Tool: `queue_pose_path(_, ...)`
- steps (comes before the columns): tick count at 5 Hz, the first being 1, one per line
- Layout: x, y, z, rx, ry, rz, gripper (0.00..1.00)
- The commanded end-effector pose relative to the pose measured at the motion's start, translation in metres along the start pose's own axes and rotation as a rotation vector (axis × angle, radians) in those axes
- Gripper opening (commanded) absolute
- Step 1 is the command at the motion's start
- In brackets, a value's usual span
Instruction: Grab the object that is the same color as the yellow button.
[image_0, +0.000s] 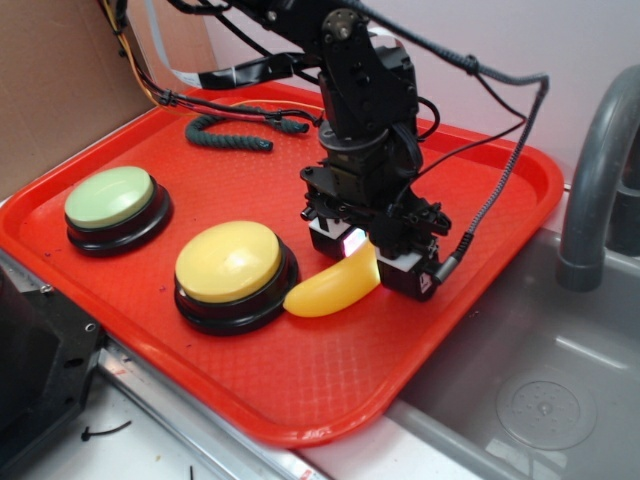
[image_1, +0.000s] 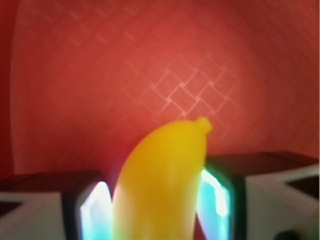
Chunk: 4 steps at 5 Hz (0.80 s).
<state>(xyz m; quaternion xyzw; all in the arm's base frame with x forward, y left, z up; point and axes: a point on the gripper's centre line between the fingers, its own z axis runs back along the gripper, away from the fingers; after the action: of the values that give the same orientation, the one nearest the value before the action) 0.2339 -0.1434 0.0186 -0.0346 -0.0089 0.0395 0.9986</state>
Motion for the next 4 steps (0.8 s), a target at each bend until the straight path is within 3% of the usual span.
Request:
queue_pose_path(1,0.021,0.019,0.043,-0.03,0.007,0.085,0.0)
queue_pose_path(2,0.036,0.027,0.089,-0.051,-0.001,0.194,0.0)
queue_pose_path(4,0.042,0.071,0.171,-0.09,-0.052,0.372,0.0)
